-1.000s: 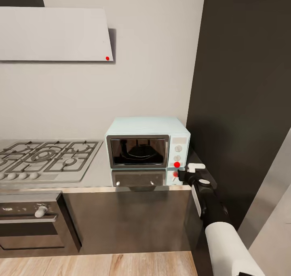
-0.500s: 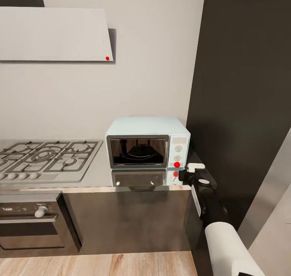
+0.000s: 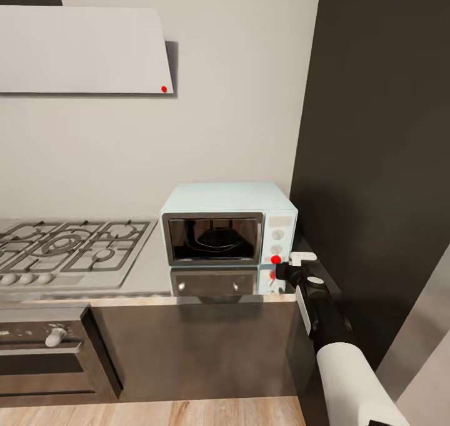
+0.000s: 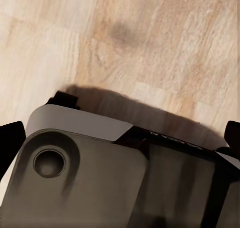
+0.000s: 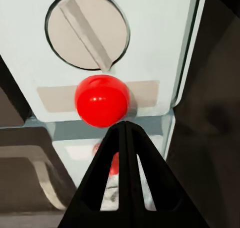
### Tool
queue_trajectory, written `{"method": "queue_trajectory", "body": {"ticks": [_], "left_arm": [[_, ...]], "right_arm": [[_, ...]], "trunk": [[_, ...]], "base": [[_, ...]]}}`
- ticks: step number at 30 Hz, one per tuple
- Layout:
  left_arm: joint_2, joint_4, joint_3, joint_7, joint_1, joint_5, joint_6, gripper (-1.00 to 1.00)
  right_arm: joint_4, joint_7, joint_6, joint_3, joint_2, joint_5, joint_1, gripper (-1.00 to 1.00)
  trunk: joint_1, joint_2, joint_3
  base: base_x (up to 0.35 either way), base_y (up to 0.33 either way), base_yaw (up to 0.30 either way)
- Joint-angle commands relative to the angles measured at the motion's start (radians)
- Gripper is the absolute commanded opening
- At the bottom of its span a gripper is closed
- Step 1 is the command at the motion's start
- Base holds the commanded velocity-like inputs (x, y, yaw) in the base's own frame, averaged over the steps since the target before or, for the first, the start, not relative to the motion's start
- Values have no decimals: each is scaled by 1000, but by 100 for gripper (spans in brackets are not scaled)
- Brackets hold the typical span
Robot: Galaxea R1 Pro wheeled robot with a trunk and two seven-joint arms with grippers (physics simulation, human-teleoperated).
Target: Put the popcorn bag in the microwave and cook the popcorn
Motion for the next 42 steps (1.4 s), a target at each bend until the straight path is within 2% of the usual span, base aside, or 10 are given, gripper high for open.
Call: {"method": "queue_trajectory", "body": {"ticks": [1,9,30,42], "left_arm": [[0,2,-8,-4,-1,11,-4,100],[0,2,-8,-4,-1,16,-5,100],[0,2,-8,-4,-1,18,-5,100],[-4,2,-8,-3,-1,19,-5,100]], "right_arm": [[-2,9,4,-5,1,10,-1,-100],[44,3,4,-6,2,8,-1,-100],[49,4,4,-6,3,8,-1,-100],[22,6,18,-4,2,20,-1,-100]], "trunk": [[0,-1,-1],[0,-1,-1],[0,-1,-1],[0,-1,-1]], "base": [[201,0,0],[132,0,0],[59,0,0],[-311,0,0]]}}
